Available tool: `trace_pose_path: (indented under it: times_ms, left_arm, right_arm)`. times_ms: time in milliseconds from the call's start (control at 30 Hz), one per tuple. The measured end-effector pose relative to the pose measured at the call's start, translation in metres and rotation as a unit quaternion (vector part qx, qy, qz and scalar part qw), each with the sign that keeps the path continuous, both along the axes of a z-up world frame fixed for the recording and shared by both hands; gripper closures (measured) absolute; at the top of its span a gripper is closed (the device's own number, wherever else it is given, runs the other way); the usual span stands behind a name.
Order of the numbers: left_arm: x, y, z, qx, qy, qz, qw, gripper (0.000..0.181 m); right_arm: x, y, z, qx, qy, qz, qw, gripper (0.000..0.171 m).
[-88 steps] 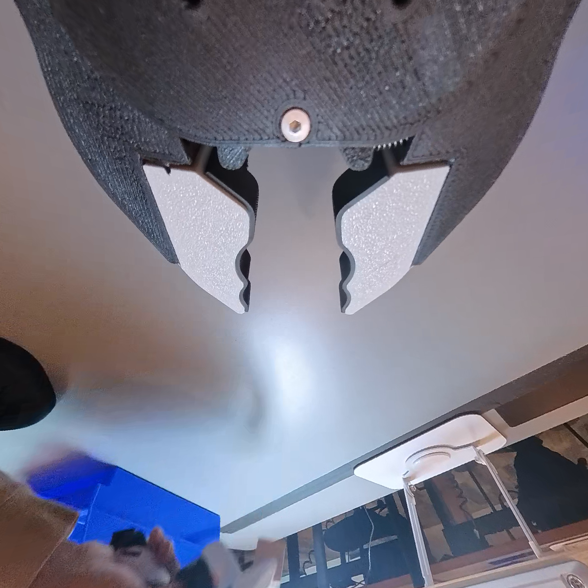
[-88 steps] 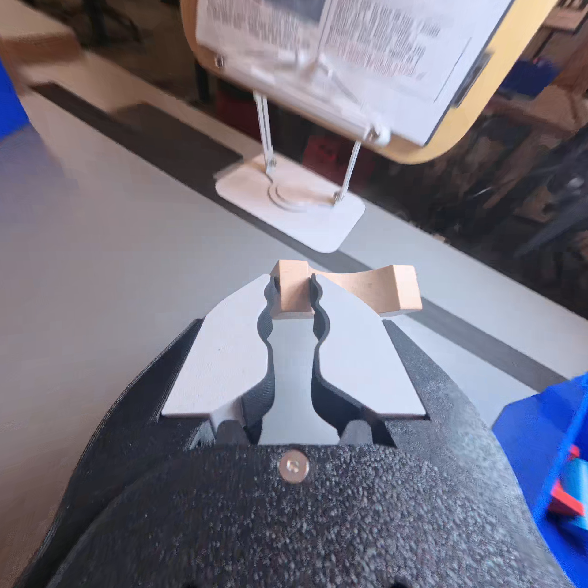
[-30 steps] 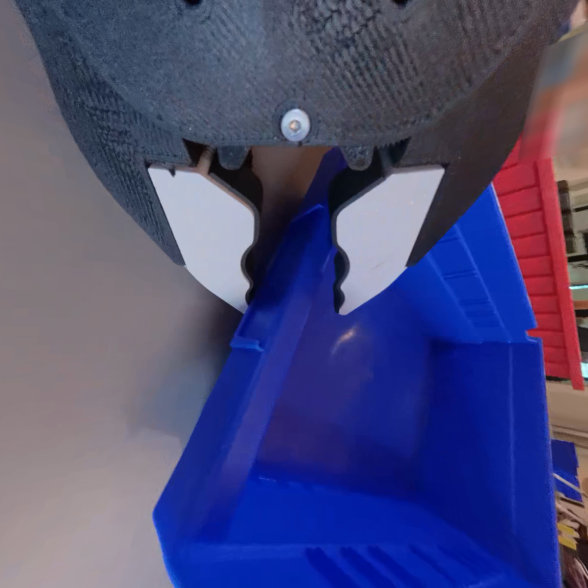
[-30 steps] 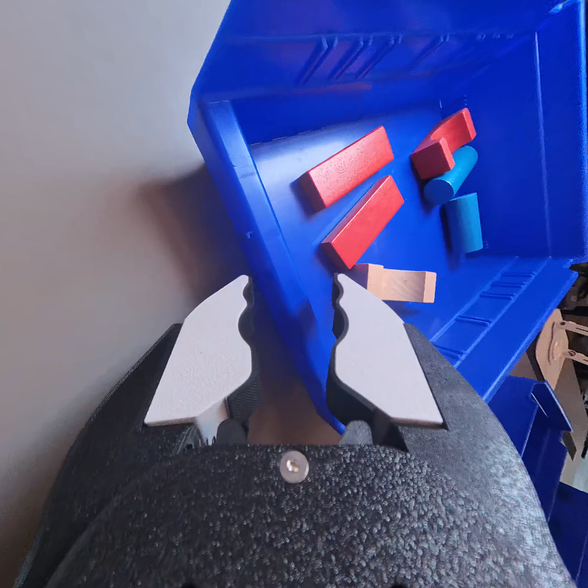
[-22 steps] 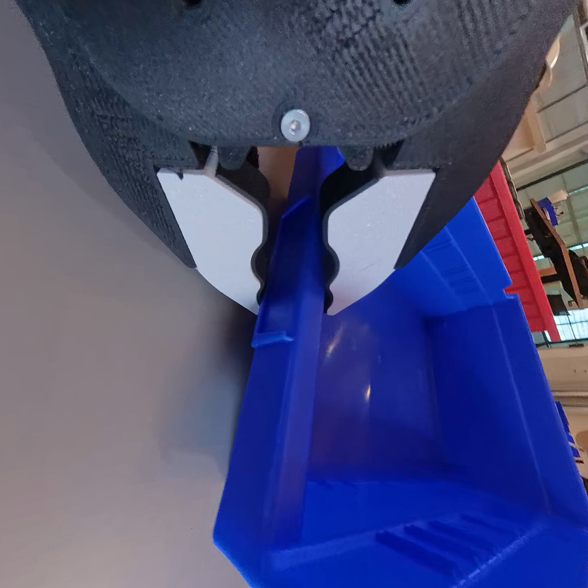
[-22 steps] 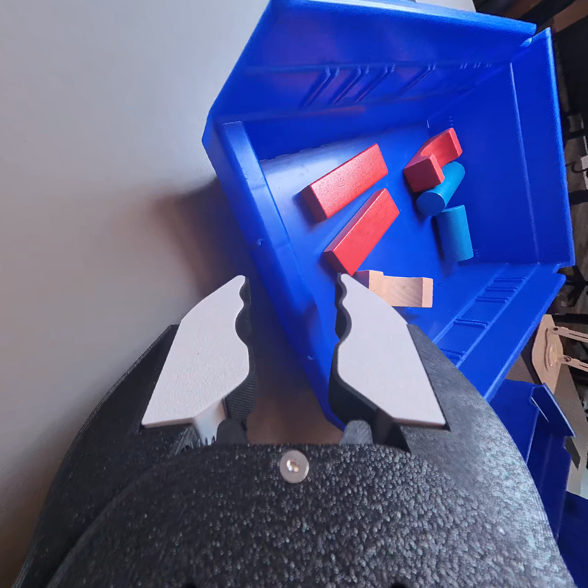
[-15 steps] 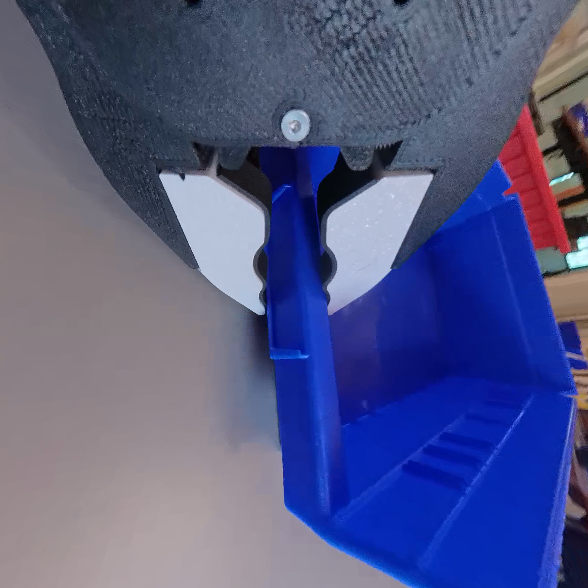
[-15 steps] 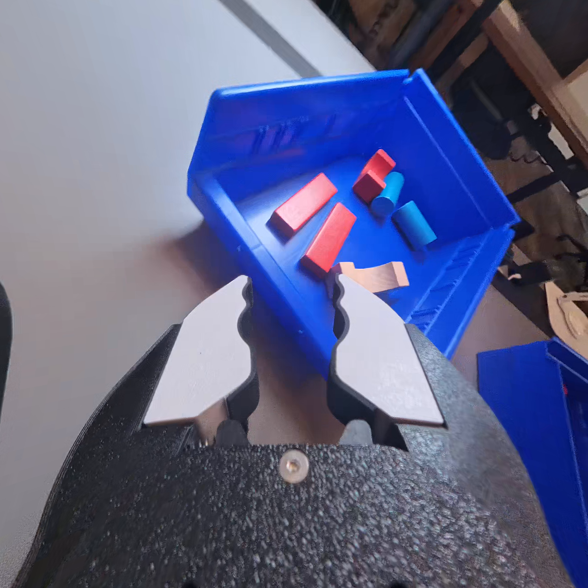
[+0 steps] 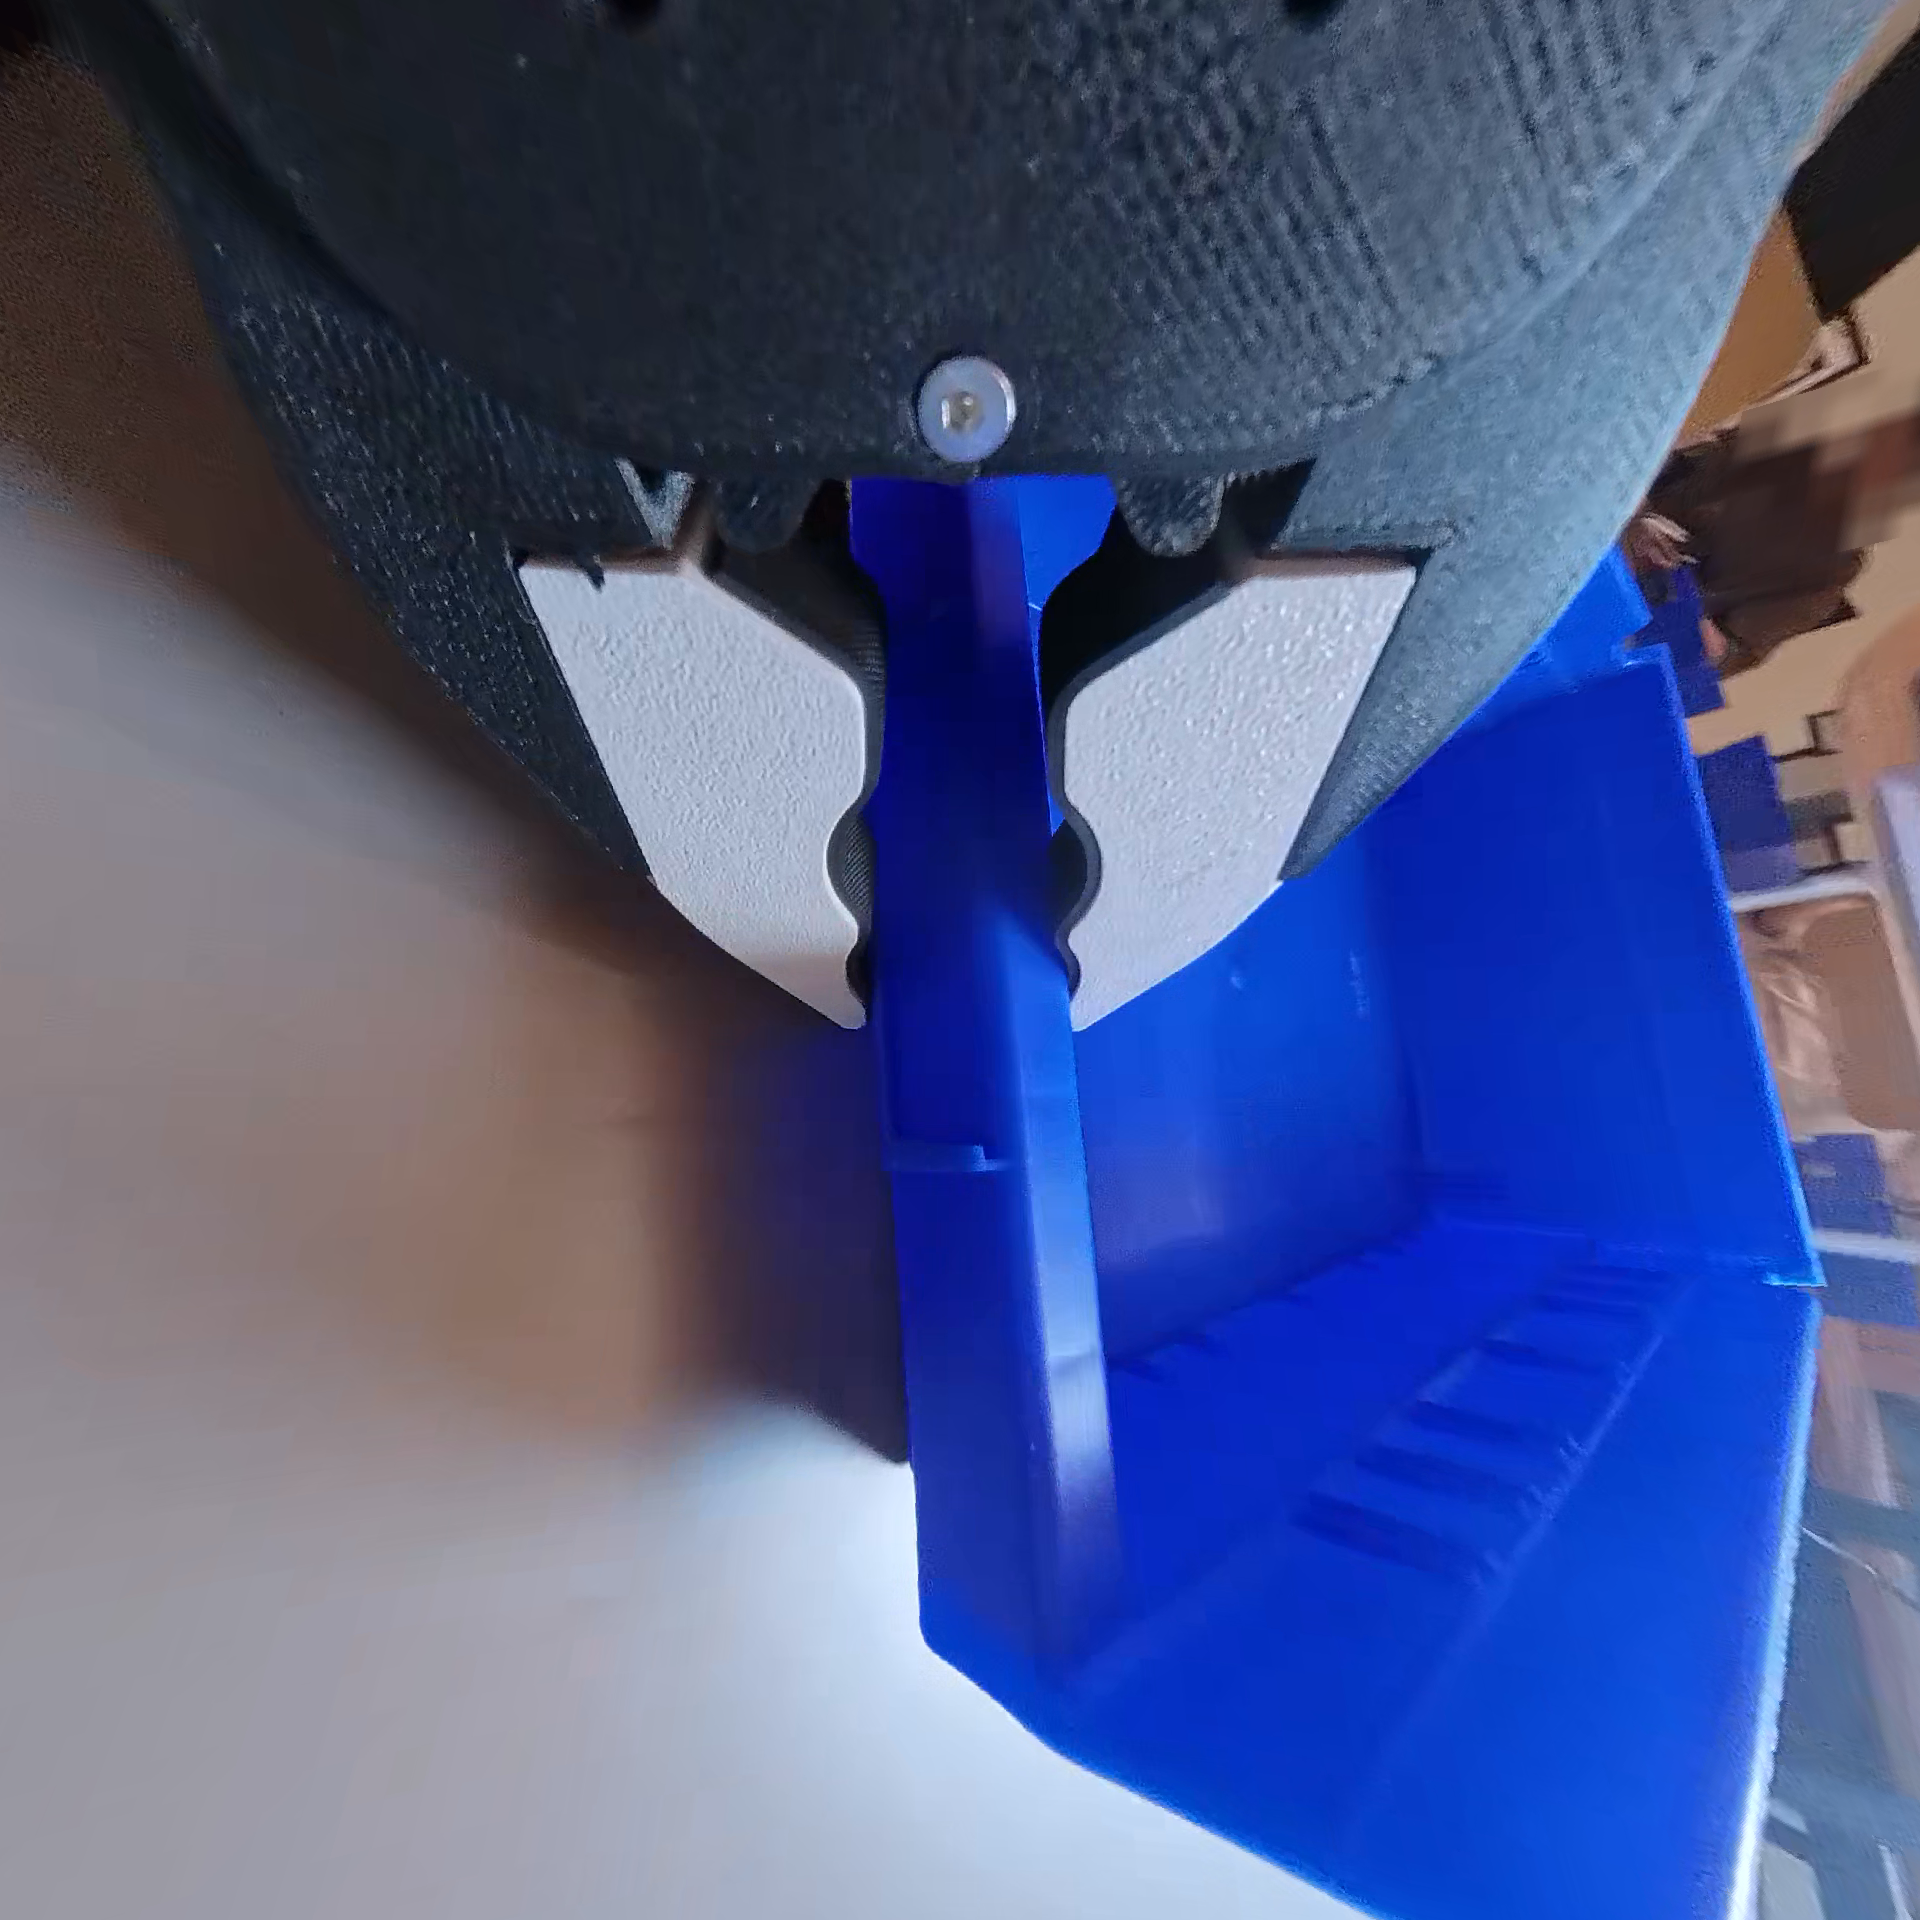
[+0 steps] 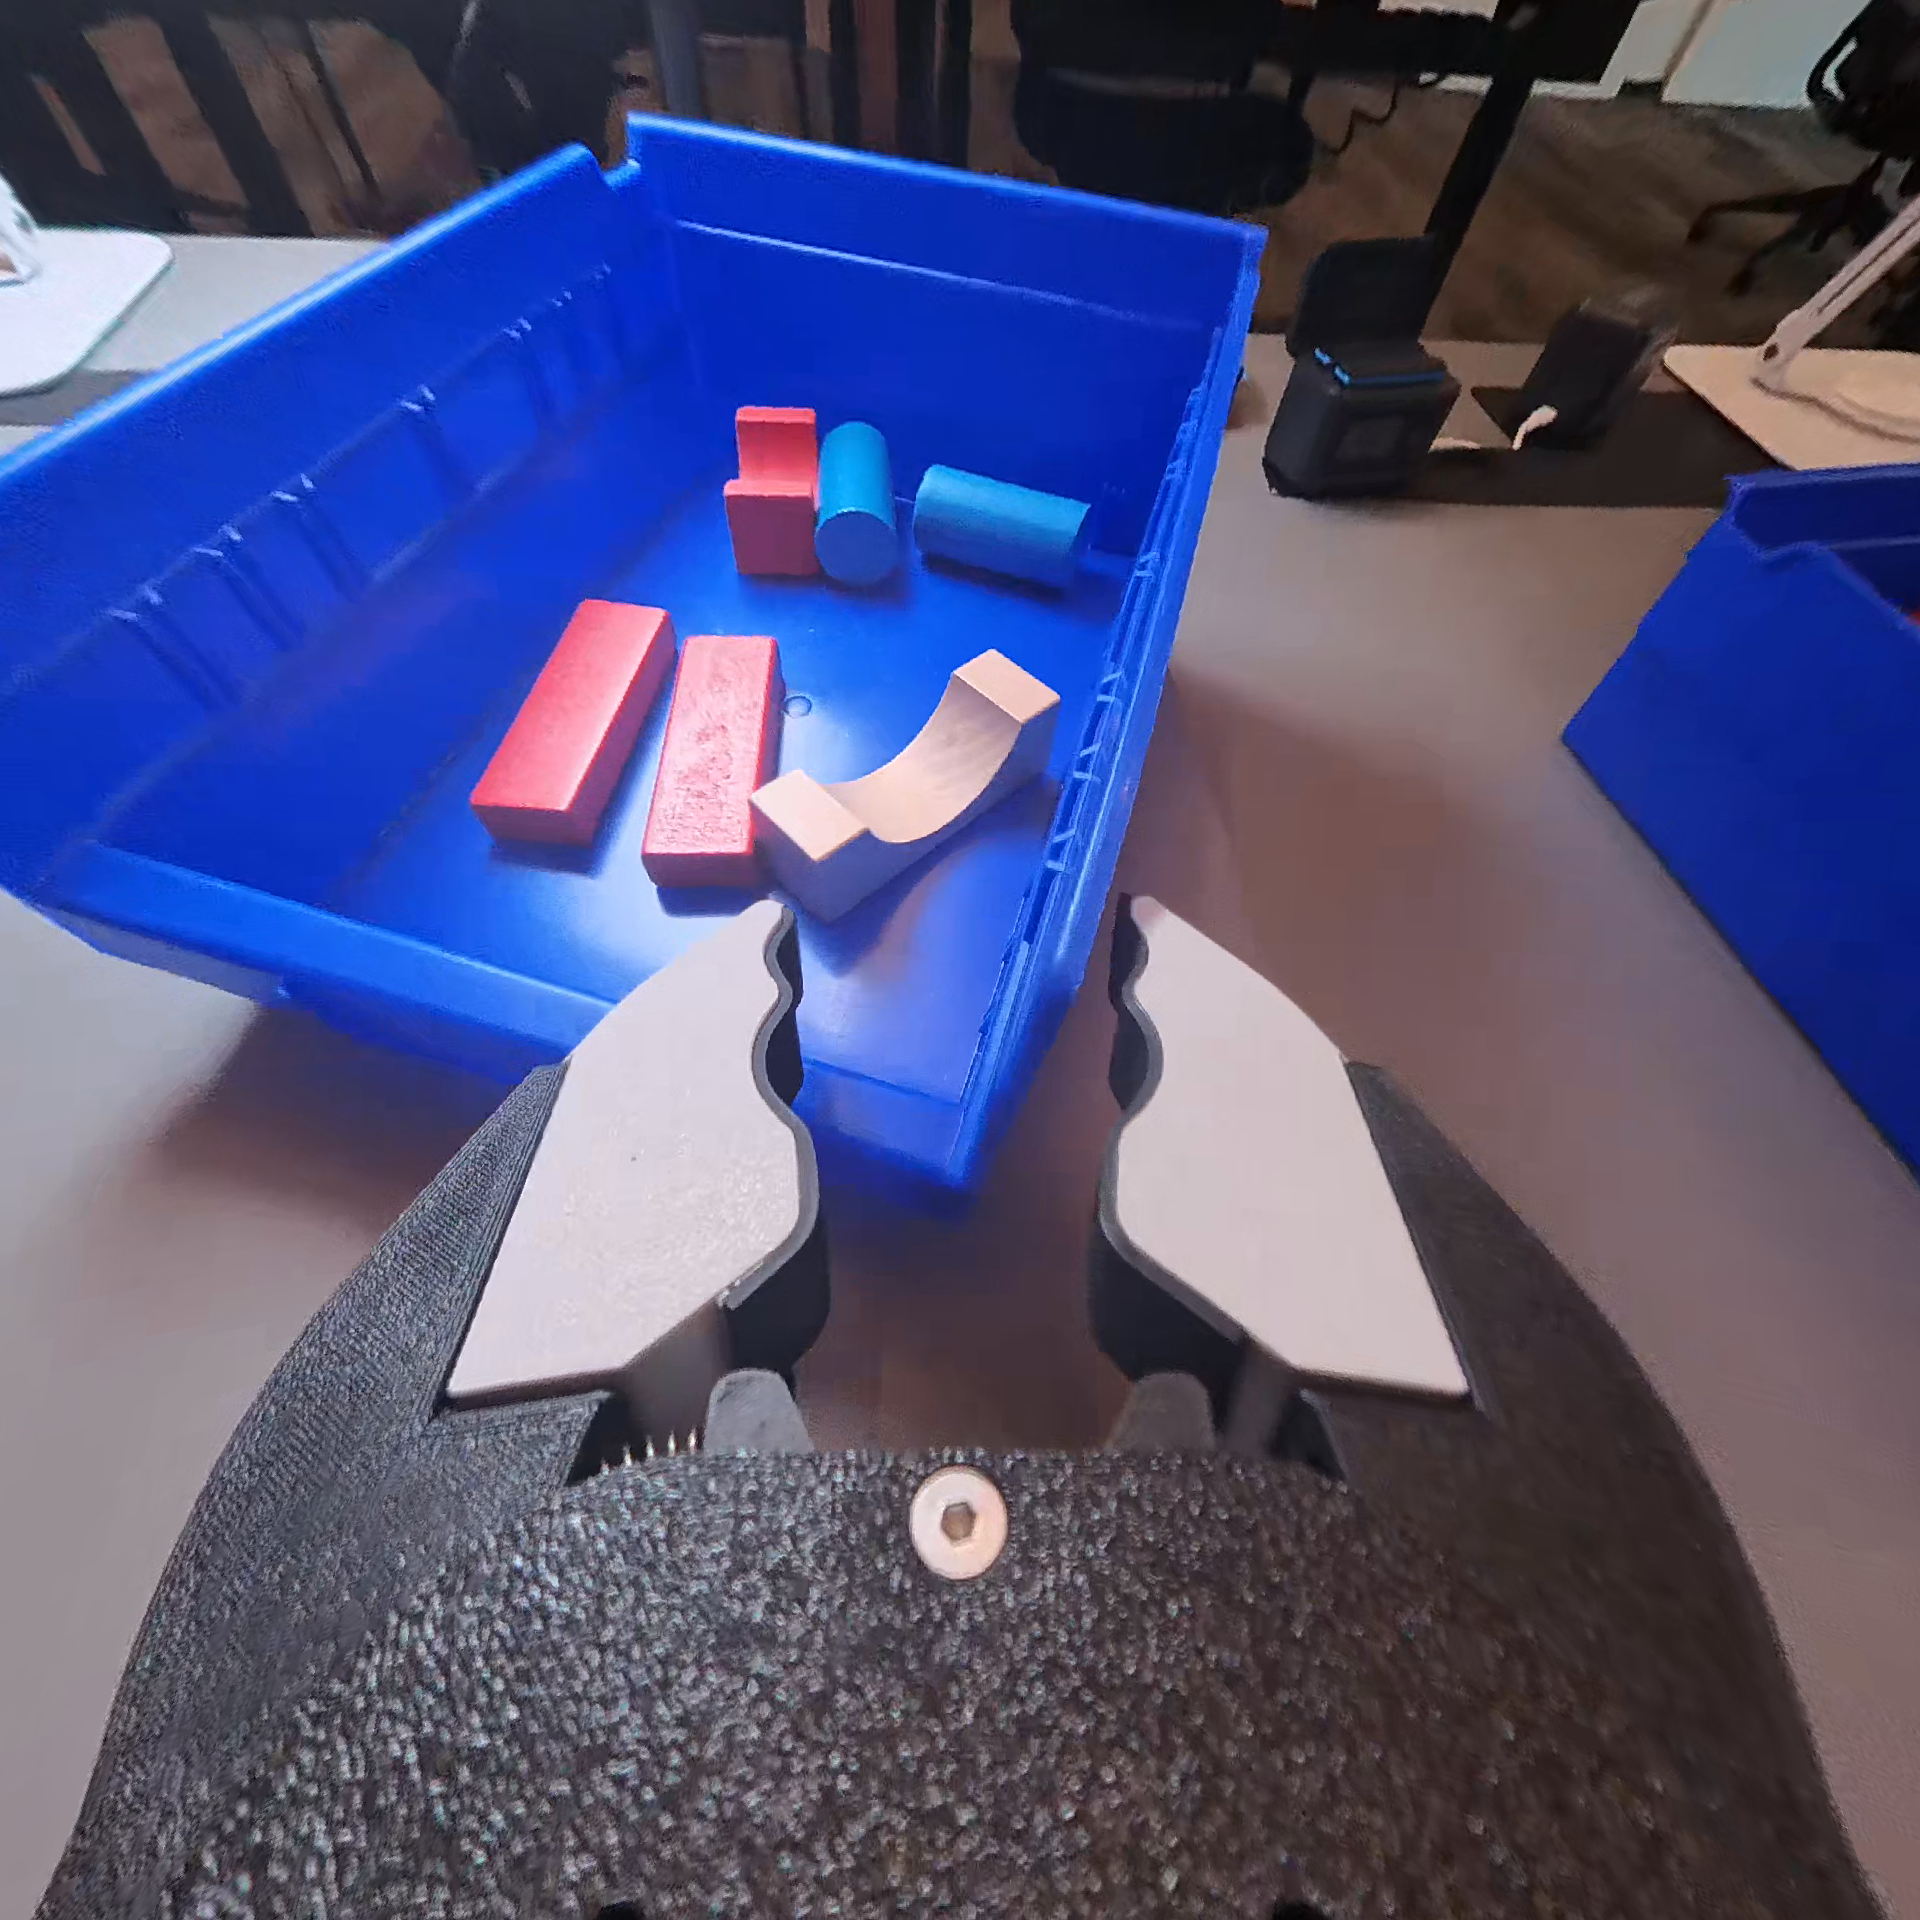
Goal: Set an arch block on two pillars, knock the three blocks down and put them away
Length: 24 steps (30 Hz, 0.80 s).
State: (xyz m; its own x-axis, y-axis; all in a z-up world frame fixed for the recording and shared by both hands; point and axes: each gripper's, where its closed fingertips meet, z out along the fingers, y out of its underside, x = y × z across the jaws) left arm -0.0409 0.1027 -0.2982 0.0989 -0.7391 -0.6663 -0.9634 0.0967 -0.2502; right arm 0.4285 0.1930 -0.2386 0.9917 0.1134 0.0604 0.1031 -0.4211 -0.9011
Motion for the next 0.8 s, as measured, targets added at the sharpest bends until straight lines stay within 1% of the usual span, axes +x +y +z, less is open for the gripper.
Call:
trace_pose_path:
  times_ms: [67, 133, 200, 267, 300, 367, 400, 433, 500, 533, 567, 667, 733, 800]
  left_arm:
    - [0.016, 0.028, 0.003, 0.043, 0.006, -0.004, 0.999, 0.149]
    - [0.022, 0.051, 0.011, 0.098, -0.002, 0.013, 0.995, 0.142]
    - [0.026, 0.052, 0.022, 0.117, -0.042, 0.032, 0.992, 0.138]
    - [0.034, 0.036, 0.038, 0.111, -0.112, 0.033, 0.987, 0.143]
    - [0.041, 0.025, 0.047, 0.1, -0.153, 0.029, 0.983, 0.144]
    - [0.062, 0.0, 0.06, 0.039, -0.243, 0.024, 0.969, 0.147]
    - [0.075, -0.011, 0.063, 0.003, -0.282, 0.019, 0.959, 0.147]
    - [0.087, -0.02, 0.065, -0.027, -0.311, 0.014, 0.95, 0.147]
    - [0.11, -0.029, 0.06, -0.067, -0.338, 0.006, 0.939, 0.145]
    - [0.121, -0.029, 0.056, -0.08, -0.341, 0.007, 0.937, 0.143]
    - [0.131, -0.026, 0.051, -0.089, -0.342, 0.01, 0.936, 0.142]
    - [0.163, -0.008, 0.043, -0.118, -0.366, 0.039, 0.922, 0.132]
    - [0.182, 0.001, 0.04, -0.163, -0.397, 0.064, 0.901, 0.119]
    - [0.197, 0.005, 0.041, -0.202, -0.435, 0.083, 0.874, 0.103]
  right_arm:
    - [0.001, 0.008, -0.011, -0.013, 0.011, -0.01, 1.0, 0.115]
    - [-0.004, 0.015, -0.018, -0.023, 0.039, -0.003, 0.999, 0.116]
    - [-0.007, 0.018, -0.019, -0.024, 0.072, 0.002, 0.997, 0.115]
    - [-0.006, 0.019, -0.018, -0.023, 0.084, 0.004, 0.996, 0.117]
    - [-0.006, 0.021, -0.018, -0.024, 0.092, 0.006, 0.995, 0.117]
    - [-0.003, 0.025, -0.016, -0.021, 0.11, 0.007, 0.994, 0.122]
    - [0.0, 0.028, -0.014, -0.016, 0.12, 0.003, 0.993, 0.133]
    - [0.006, 0.029, -0.011, -0.007, 0.128, -0.008, 0.992, 0.16]
    - [0.014, 0.03, -0.009, 0.0, 0.106, -0.02, 0.994, 0.164]
    - [0.016, 0.028, -0.01, -0.004, 0.078, -0.031, 0.996, 0.167]
    - [0.014, 0.025, -0.009, -0.008, 0.047, -0.037, 0.998, 0.167]
    - [-0.002, 0.007, -0.01, -0.016, 0.04, -0.042, 0.998, 0.166]
    - [-0.015, -0.011, -0.009, -0.016, 0.039, -0.047, 0.998, 0.166]
    - [-0.032, -0.032, -0.009, -0.014, 0.038, -0.046, 0.998, 0.166]
